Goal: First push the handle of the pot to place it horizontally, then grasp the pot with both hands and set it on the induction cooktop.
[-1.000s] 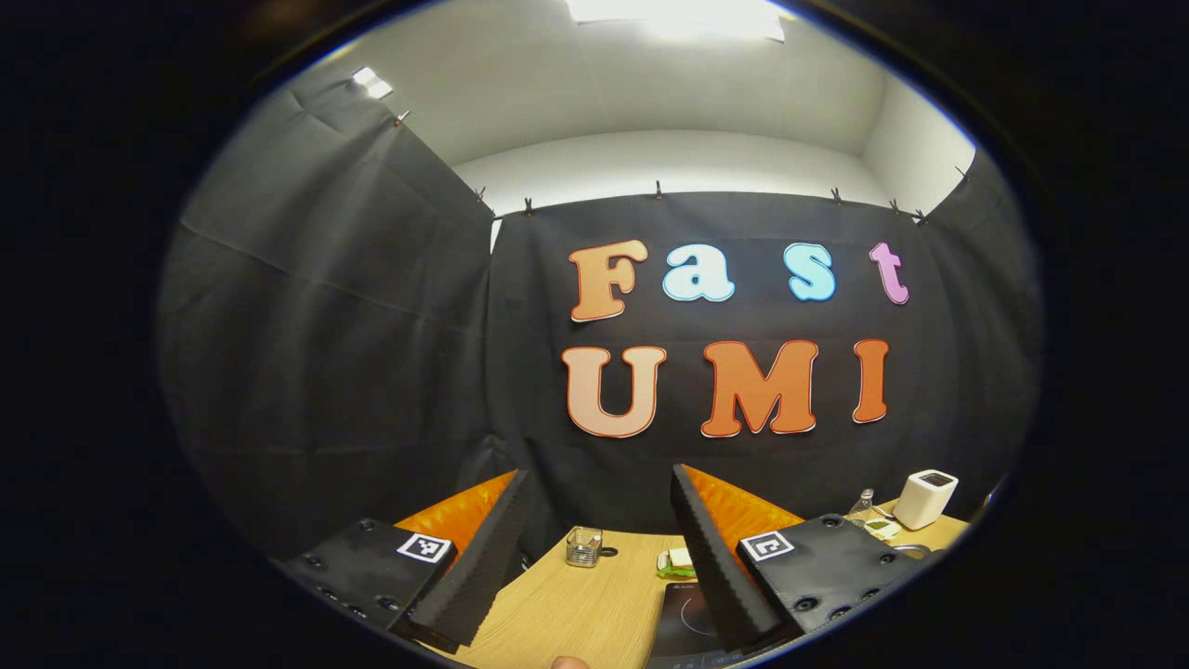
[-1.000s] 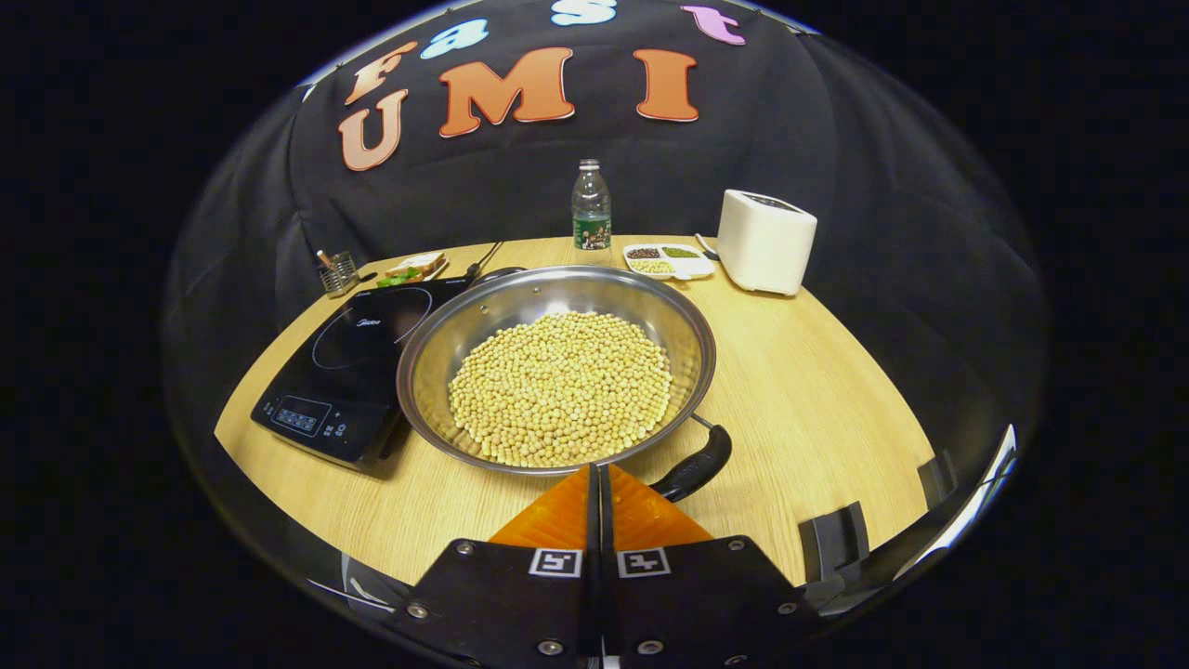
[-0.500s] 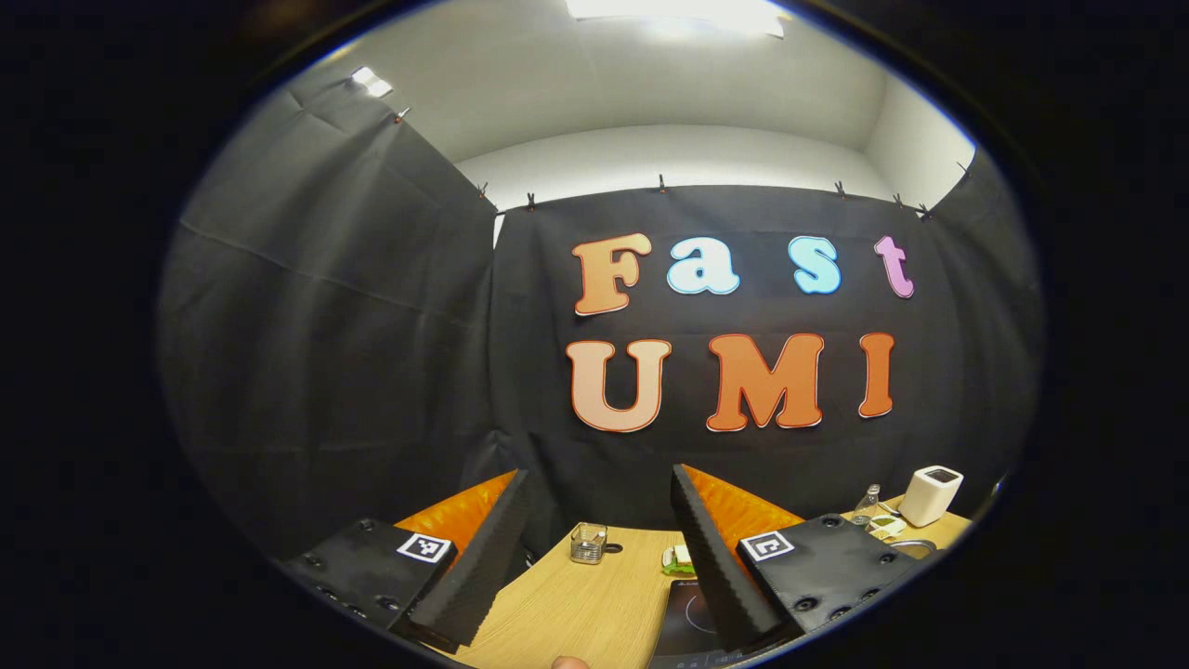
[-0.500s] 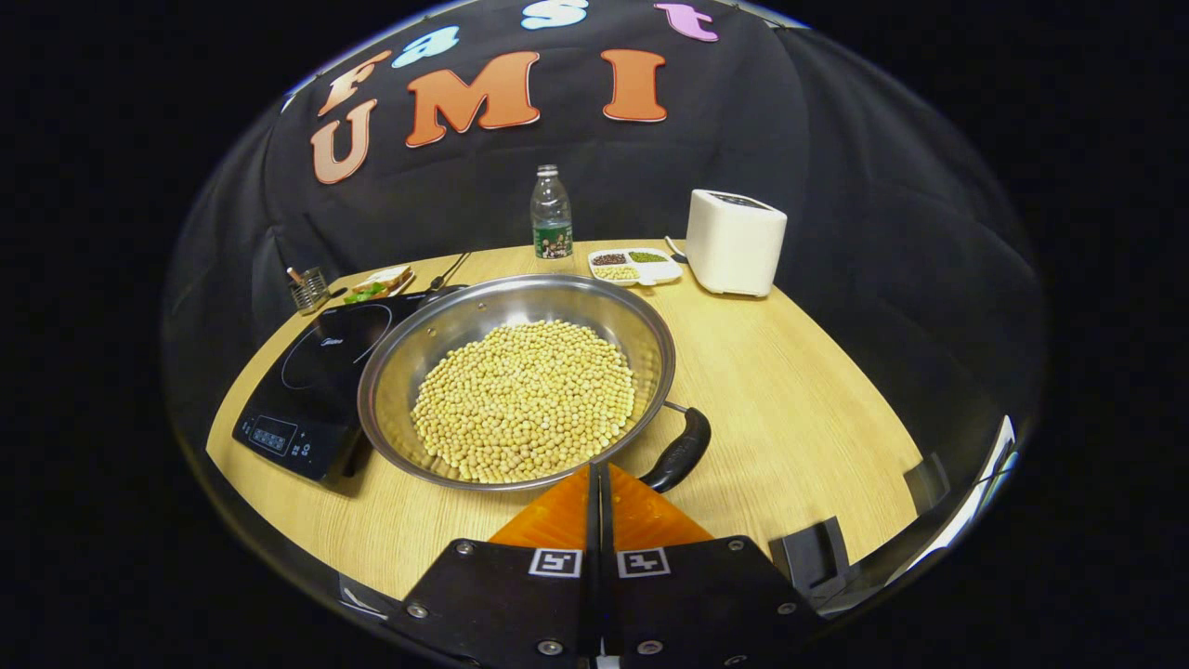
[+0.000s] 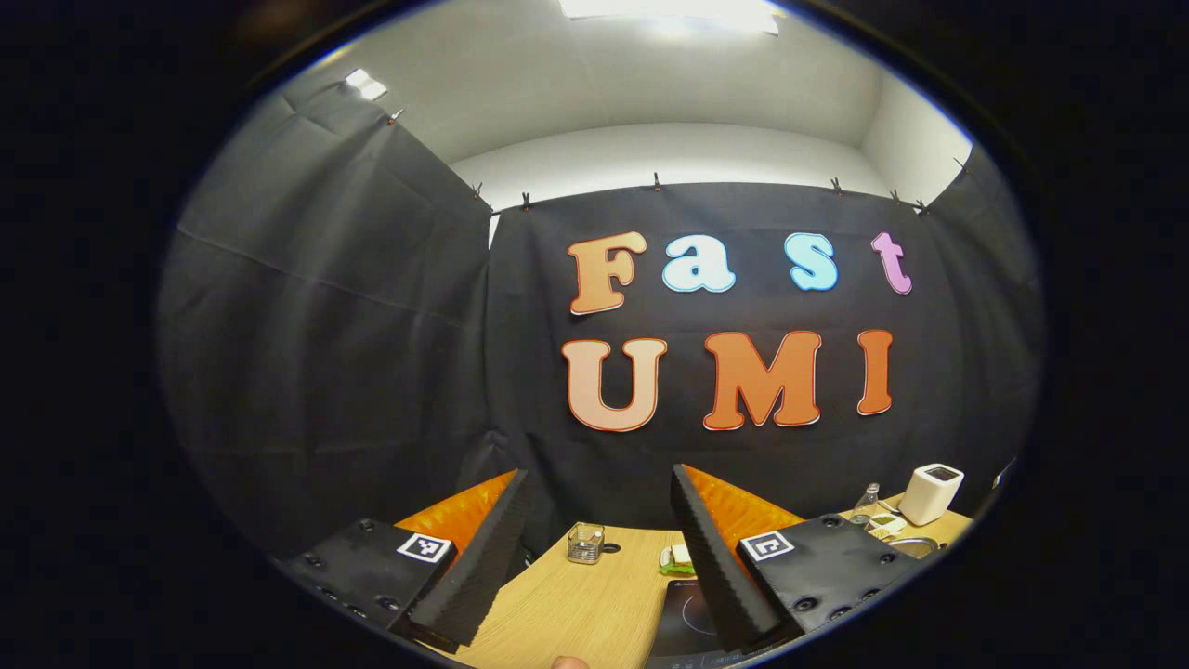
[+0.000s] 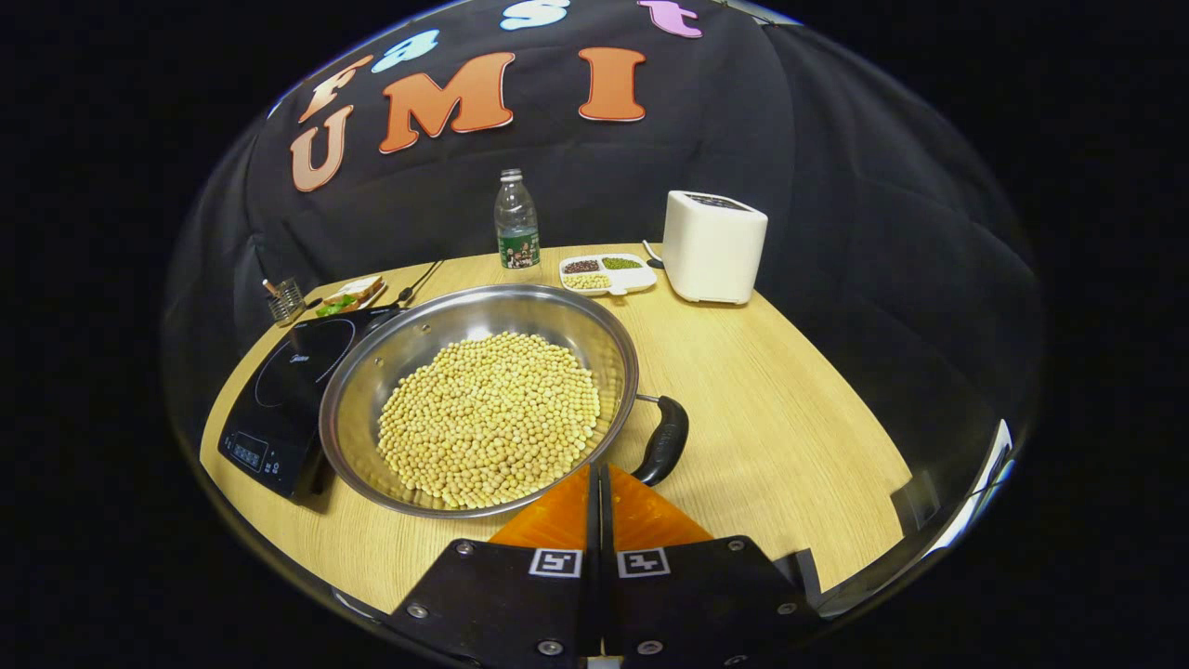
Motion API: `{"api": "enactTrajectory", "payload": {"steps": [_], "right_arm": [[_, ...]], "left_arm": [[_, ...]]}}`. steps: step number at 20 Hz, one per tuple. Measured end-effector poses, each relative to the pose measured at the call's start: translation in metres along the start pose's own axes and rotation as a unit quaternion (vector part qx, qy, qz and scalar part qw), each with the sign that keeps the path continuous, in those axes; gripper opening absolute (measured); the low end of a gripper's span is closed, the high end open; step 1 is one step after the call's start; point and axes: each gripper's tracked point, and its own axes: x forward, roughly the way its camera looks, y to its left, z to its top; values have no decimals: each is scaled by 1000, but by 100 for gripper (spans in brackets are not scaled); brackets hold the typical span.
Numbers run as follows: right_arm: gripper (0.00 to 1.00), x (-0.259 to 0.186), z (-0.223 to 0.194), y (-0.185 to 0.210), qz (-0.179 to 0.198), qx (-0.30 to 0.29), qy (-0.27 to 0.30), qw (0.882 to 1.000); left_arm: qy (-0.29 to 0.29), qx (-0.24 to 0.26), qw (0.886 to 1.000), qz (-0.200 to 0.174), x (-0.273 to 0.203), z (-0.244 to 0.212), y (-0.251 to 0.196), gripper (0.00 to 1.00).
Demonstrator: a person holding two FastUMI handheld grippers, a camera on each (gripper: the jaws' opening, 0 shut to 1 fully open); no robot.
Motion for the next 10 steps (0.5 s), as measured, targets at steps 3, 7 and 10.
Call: {"api": "enactTrajectory", "payload": {"steps": [3,7,10], "right_arm": [[0,6,5,-4,-2,-1,-1,1000],[0,11,9,-9,-3,-5,-4,1000],[0,16,12,-13,-2,-2,-5,1000]], "left_arm": [[2,2,1000,0,3,-1,-2,96],[5,2,1000,-1,6,-2,-8,98],[7,3,1000,-3,9,-5,-12,99]]}}
